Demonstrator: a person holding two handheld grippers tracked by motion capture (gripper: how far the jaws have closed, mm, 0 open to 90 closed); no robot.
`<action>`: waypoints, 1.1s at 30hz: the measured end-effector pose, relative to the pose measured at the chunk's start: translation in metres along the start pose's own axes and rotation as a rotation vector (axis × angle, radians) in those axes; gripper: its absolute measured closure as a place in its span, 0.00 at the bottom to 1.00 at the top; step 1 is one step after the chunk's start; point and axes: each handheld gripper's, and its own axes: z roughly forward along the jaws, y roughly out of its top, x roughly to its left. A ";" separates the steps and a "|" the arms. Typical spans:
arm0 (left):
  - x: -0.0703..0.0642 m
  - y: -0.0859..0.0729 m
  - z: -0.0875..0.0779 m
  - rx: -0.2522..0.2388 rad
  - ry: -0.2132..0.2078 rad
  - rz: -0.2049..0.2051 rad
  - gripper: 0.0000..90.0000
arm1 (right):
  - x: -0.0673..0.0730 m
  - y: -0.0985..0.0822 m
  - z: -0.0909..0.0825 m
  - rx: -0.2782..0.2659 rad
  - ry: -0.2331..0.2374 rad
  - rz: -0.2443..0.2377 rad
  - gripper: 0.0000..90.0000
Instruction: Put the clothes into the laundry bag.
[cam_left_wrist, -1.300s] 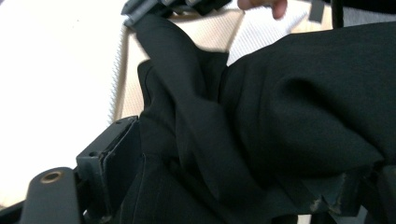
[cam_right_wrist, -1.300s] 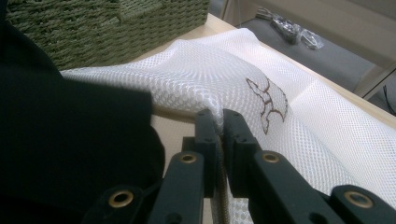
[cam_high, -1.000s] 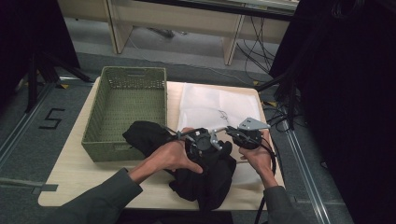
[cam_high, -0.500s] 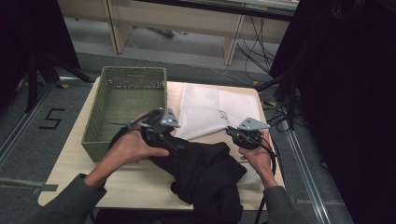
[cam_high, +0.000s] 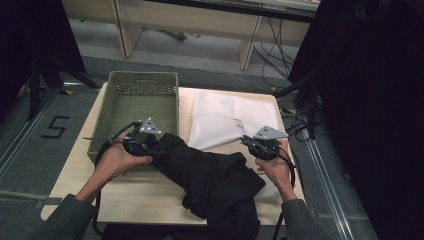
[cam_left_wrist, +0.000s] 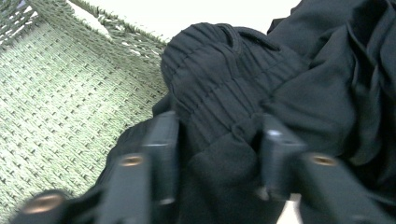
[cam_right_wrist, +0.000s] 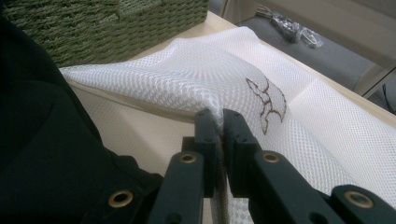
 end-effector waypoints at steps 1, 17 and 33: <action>0.000 0.001 -0.001 -0.008 0.019 0.009 0.69 | -0.001 0.001 -0.001 0.009 0.005 -0.009 0.95; -0.081 0.089 -0.028 -0.275 -0.027 0.187 0.86 | -0.004 -0.001 -0.003 -0.017 -0.016 0.011 0.95; -0.139 0.081 0.113 -0.123 -0.318 0.081 0.85 | -0.017 -0.003 -0.012 -0.058 -0.013 0.070 0.95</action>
